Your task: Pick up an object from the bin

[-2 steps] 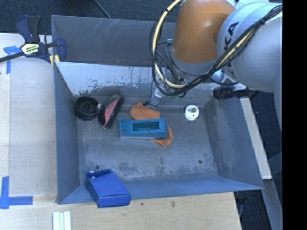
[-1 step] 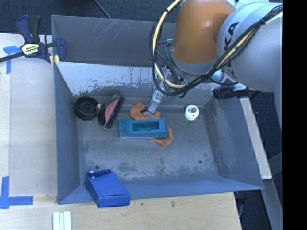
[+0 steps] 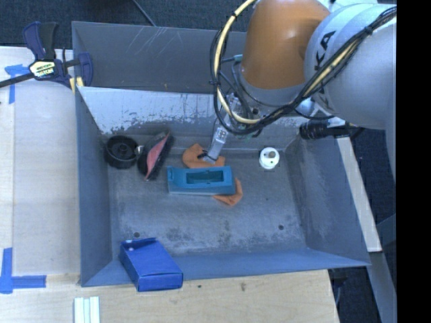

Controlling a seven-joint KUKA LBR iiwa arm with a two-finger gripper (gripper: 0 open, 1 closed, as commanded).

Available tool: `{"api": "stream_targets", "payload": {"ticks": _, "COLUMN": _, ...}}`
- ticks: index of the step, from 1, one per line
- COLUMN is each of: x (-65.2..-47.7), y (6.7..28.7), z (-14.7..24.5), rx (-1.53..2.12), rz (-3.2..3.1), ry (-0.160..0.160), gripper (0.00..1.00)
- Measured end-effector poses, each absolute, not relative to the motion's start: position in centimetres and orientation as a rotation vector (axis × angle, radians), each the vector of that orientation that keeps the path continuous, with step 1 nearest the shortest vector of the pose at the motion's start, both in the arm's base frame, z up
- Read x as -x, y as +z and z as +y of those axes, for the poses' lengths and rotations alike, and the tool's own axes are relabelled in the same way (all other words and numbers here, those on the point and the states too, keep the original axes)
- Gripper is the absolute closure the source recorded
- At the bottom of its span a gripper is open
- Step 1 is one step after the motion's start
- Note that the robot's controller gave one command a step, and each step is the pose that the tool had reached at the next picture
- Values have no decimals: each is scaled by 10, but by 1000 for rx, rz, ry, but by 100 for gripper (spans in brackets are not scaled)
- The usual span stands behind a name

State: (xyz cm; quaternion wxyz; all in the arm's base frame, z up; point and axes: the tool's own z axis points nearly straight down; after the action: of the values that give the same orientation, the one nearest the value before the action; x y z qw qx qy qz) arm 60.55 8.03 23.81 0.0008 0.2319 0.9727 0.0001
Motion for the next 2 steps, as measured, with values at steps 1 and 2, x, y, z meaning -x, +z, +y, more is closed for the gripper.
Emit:
{"api": "stream_targets", "payload": {"ticks": 1, "x": -576, "y": 188, "z": 67, "rx": -650, "rz": 3067, "ry": 3, "gripper": 0}}
{"api": "stream_targets", "payload": {"ticks": 2, "x": -570, "y": 140, "z": 73, "rx": -625, "rz": 3077, "ry": 0, "gripper": 0}}
